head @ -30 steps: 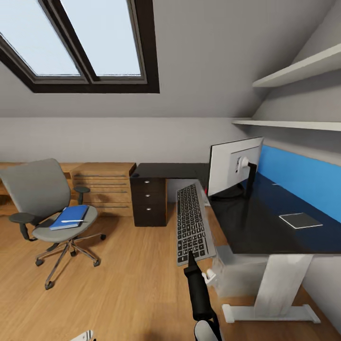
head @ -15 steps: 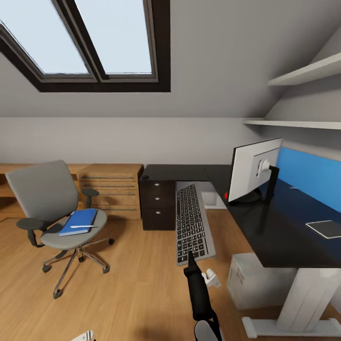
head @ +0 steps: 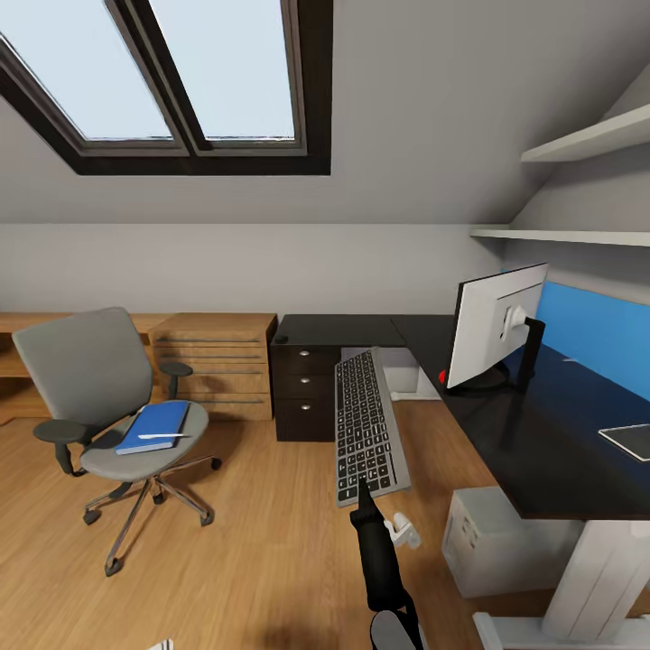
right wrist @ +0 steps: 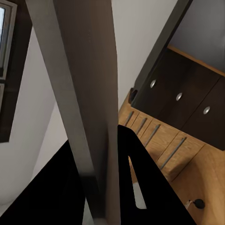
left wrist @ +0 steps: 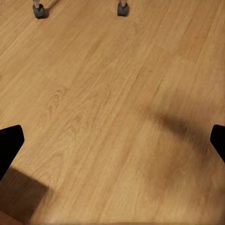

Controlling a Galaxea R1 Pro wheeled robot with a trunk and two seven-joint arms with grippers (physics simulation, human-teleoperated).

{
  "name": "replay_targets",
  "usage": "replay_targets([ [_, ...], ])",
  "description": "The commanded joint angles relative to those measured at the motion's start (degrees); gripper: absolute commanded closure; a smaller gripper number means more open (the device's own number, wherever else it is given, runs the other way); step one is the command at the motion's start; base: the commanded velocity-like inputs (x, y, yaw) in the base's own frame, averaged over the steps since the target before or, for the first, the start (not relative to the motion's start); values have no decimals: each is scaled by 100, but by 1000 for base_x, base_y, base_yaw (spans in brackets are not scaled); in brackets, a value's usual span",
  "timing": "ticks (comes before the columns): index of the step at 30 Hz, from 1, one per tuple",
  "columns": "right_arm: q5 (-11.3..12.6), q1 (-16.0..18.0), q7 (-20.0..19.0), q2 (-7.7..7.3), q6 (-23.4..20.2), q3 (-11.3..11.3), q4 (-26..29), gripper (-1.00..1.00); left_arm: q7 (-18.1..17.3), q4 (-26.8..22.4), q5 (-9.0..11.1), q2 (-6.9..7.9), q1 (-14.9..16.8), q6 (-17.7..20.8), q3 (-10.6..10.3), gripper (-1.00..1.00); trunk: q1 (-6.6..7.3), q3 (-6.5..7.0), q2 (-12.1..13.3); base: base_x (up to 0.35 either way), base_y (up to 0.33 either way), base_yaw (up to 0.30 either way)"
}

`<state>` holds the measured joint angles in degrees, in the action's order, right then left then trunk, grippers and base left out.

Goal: In the bedroom, organize the workspace by keeping the computer under the desk, ensuring the monitor is on the desk, placing the keyboard on the desk next to the monitor, placing the mouse on the desk next to the keyboard, moving the folder from the swivel chair onto the desk next to the mouse, stacking the notebook on top of the folder with the pen on top of the notebook, and positioning the swivel chair next to the desk.

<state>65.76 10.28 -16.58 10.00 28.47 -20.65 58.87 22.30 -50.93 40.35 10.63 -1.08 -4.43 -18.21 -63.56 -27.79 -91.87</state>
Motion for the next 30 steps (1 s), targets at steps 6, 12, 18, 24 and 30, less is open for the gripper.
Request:
replay_targets([
  [6,61,4,-56,0,19,11,-169,100,37,3,61,9,2,-40,-33,-100,0,-5,-3,202,60,0],
  [12,52,6,-56,0,27,17,-215,100,37,4,61,9,2,-40,-33,-100,0,-5,-3,320,73,0],
  [18,53,4,-56,0,27,17,-218,100,37,4,48,9,2,-40,-33,-100,0,-5,-3,328,43,0],
  [24,52,4,-56,0,27,17,-218,100,37,4,36,9,2,-40,-31,-100,0,-5,-3,329,4,0],
  [30,51,6,-61,0,27,17,-218,100,37,4,21,9,2,-45,-25,-100,0,-5,-3,329,0,0],
])
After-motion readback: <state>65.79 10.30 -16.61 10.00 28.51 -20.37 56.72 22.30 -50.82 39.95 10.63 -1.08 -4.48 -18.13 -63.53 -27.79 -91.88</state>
